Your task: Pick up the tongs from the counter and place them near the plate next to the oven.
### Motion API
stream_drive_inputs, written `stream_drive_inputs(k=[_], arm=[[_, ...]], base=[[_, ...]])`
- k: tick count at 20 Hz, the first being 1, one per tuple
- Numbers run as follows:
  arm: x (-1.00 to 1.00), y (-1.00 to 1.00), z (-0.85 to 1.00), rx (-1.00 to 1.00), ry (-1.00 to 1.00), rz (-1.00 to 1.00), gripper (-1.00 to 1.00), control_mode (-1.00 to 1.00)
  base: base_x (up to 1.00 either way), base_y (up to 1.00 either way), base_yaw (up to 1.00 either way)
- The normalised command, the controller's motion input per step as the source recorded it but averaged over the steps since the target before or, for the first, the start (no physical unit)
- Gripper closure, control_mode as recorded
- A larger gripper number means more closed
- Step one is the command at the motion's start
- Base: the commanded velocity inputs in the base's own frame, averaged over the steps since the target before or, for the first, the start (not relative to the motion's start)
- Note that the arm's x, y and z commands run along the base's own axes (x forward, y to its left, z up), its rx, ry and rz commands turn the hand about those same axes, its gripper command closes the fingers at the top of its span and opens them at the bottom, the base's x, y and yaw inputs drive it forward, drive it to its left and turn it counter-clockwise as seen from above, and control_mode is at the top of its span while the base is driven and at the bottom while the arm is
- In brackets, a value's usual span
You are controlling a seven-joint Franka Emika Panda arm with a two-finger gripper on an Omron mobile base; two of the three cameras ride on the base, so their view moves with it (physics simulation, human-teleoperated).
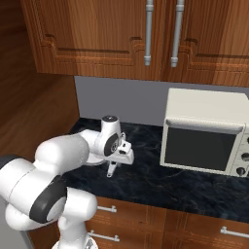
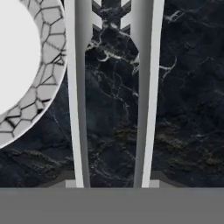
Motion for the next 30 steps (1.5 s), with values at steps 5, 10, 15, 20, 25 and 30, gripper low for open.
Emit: stream_drive_inputs(k=[5,10,15,20,25,30], arm=[[0.14,0.04,-0.54,0.0,0.01,0.0,1.0,-1.0],[0.25,0.01,-0.48,0.0,0.0,0.02,1.0,-1.0],[0.28,0.22,-0.26,0.02,0.0,0.03,1.0,-1.0],[0.47,0.36,-0.28,0.07,-0.07,0.06,1.0,-1.0],[0.2,0.29,-0.08,0.06,-0.16,0.03,-1.0,-1.0],[-0.17,-0.01,0.24,0.06,-0.21,0.0,-1.0,-1.0]], base=[[0.0,0.0,0.0],[0.0,0.0,0.0],[0.0,0.0,0.0],[0.0,0.0,0.0],[0.0,0.0,0.0],[0.0,0.0,0.0]])
